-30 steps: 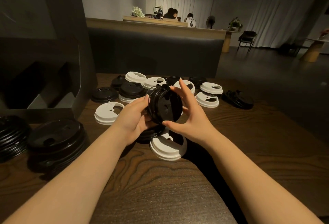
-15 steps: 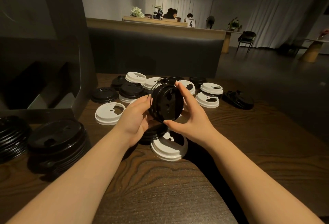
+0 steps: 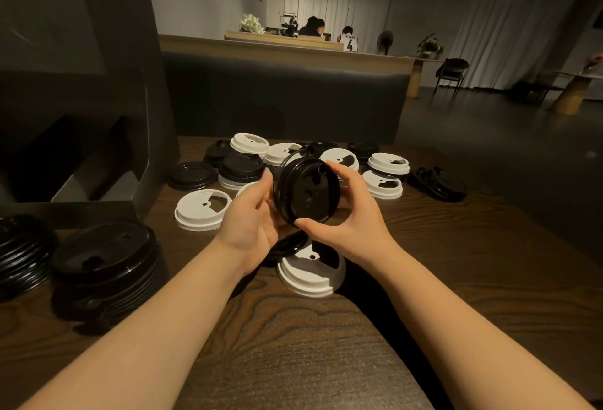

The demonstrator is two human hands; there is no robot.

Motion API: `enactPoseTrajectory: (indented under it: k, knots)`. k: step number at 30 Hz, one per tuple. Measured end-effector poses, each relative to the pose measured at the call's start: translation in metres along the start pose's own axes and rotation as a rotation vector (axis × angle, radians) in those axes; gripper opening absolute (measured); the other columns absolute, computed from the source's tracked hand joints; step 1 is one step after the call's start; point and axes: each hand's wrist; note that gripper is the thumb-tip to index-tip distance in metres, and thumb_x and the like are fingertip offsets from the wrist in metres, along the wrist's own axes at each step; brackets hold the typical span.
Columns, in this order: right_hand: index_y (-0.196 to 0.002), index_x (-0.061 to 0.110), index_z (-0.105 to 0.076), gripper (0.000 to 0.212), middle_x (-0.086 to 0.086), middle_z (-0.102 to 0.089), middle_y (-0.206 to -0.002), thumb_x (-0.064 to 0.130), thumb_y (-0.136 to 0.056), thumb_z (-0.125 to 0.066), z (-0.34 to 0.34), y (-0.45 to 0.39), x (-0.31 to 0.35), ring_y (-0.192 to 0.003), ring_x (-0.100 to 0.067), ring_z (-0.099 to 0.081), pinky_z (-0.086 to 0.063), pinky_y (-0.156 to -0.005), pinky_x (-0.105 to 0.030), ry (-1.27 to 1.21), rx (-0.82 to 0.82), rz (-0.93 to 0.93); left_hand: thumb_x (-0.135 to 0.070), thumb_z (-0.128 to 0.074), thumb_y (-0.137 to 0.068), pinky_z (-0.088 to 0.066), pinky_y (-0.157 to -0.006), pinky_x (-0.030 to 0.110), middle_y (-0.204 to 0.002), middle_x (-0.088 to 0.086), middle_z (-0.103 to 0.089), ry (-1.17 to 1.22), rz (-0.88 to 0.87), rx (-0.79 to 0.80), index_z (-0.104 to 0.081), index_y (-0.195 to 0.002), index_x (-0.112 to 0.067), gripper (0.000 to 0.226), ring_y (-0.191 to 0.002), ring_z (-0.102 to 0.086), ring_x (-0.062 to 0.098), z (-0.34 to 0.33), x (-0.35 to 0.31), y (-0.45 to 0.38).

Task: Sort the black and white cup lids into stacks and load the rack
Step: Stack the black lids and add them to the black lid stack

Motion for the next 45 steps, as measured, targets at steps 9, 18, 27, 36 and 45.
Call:
enactPoseTrajectory:
  k: [9,18,27,36,45]
  knots:
    - [-0.129,0.020,-0.048,0.042,-0.006,-0.066,-0.112,0.008,-0.091,-0.059,0.008,-0.006,0.002,-0.101,-0.013,-0.067,-0.055,-0.071,-0.020,-0.585,0.033,-0.351,-0.011,-0.054,-0.094,-0.056,-0.084,0.038,-0.104,0.001,-0.072,-0.343,-0.099,-0.056,-0.059,-0.110,-0.022,0.021,-0.098,-0.069,0.016,0.005,0.003,-0.004]
    - [-0.119,0.005,-0.060,0.027,-0.016,-0.067,-0.113,0.009,-0.092,-0.057,0.009,-0.008,0.000,-0.101,-0.024,-0.068,-0.058,-0.082,-0.037,-0.552,0.054,-0.436,-0.019,-0.071,-0.083,-0.055,-0.089,0.045,-0.100,0.001,-0.072,-0.621,-0.225,-0.139,-0.064,-0.098,-0.027,0.019,-0.097,-0.068,0.017,0.006,0.005,-0.006]
    - [-0.112,0.006,-0.064,0.021,-0.012,-0.070,-0.100,0.010,-0.092,-0.057,0.018,-0.009,0.002,-0.096,-0.020,-0.069,-0.057,-0.080,-0.030,-0.562,0.024,-0.378,-0.020,-0.069,-0.084,-0.056,-0.086,0.043,-0.101,0.003,-0.073,-0.512,-0.182,-0.123,-0.065,-0.110,-0.016,0.026,-0.095,-0.070,0.017,-0.005,0.007,-0.007]
    - [-0.116,0.007,-0.061,0.038,-0.005,-0.062,-0.105,0.033,-0.102,-0.037,0.077,-0.047,-0.054,-0.095,-0.019,-0.059,-0.043,-0.080,-0.028,-0.226,-0.409,-0.620,-0.016,-0.067,-0.087,-0.057,-0.074,0.033,-0.087,0.001,-0.075,-0.372,-0.125,-0.092,-0.065,-0.097,-0.016,0.010,-0.084,-0.073,0.014,-0.057,0.009,-0.029]
    - [-0.153,0.021,-0.013,0.062,-0.001,-0.005,-0.161,0.053,-0.100,-0.013,0.143,-0.038,-0.137,-0.148,-0.024,0.006,0.003,-0.117,-0.050,0.642,0.036,-0.850,-0.013,-0.066,-0.086,-0.058,-0.071,0.026,-0.095,0.002,-0.075,-0.276,-0.047,-0.046,-0.065,-0.103,-0.017,0.017,-0.088,-0.072,0.013,-0.064,0.040,-0.035]
Point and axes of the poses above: each hand's wrist, its own y-axis away from the middle knuckle, its own z-axis out of the back of the hand, x = y × z
